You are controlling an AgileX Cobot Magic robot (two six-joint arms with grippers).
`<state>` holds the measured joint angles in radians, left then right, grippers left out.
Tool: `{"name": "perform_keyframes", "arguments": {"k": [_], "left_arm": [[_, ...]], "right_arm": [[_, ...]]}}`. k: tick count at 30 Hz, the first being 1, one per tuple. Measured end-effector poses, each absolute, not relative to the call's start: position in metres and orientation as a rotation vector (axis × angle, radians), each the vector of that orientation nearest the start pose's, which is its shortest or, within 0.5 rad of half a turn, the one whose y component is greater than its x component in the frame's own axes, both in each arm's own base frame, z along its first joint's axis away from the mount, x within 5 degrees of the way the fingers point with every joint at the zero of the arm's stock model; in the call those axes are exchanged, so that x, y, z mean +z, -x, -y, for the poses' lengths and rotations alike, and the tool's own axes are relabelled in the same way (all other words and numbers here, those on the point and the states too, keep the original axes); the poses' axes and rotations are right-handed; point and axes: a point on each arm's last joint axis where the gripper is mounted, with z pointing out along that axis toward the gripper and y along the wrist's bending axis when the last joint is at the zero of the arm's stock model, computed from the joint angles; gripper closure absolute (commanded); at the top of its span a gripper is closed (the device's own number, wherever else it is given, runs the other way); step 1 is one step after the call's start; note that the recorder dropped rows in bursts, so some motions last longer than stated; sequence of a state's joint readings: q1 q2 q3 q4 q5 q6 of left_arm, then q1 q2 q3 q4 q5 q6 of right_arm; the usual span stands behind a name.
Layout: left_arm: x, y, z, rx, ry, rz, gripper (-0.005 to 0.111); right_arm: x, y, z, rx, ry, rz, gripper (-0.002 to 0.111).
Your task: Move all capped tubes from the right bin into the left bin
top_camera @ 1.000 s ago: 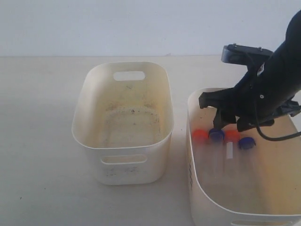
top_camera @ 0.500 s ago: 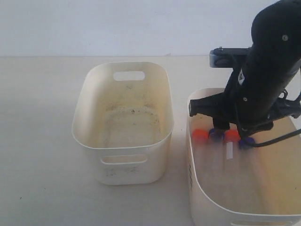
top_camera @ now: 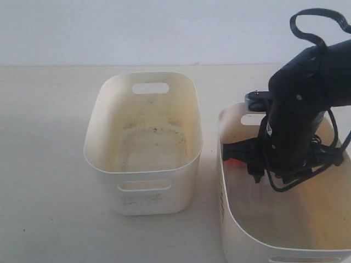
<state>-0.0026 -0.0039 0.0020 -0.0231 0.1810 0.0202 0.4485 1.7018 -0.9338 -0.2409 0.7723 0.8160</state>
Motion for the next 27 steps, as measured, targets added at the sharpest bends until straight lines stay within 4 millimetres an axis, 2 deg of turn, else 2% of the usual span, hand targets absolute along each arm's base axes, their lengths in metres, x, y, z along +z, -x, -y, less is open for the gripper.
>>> {"name": "perform_keyframes", "arguments": {"k": [12, 16, 22, 27], "left_arm": [[0.196, -0.056, 0.001, -0.007, -0.003, -1.663, 0.103], [0.196, -0.056, 0.001, -0.007, -0.003, -1.663, 0.103], [0.196, -0.056, 0.001, -0.007, -0.003, -1.663, 0.103], [0.196, -0.056, 0.001, -0.007, -0.003, -1.663, 0.103]], "right_arm": [[0.143, -0.279, -0.116, -0.171, -0.354, -2.951, 0.061], [0.140, -0.279, -0.116, -0.180, -0.369, -2.956, 0.061], [0.138, -0.276, -0.114, -0.221, -0.381, -2.976, 0.061], [0.128, -0.267, -0.113, -0.207, -0.360, -2.984, 0.061]]}}
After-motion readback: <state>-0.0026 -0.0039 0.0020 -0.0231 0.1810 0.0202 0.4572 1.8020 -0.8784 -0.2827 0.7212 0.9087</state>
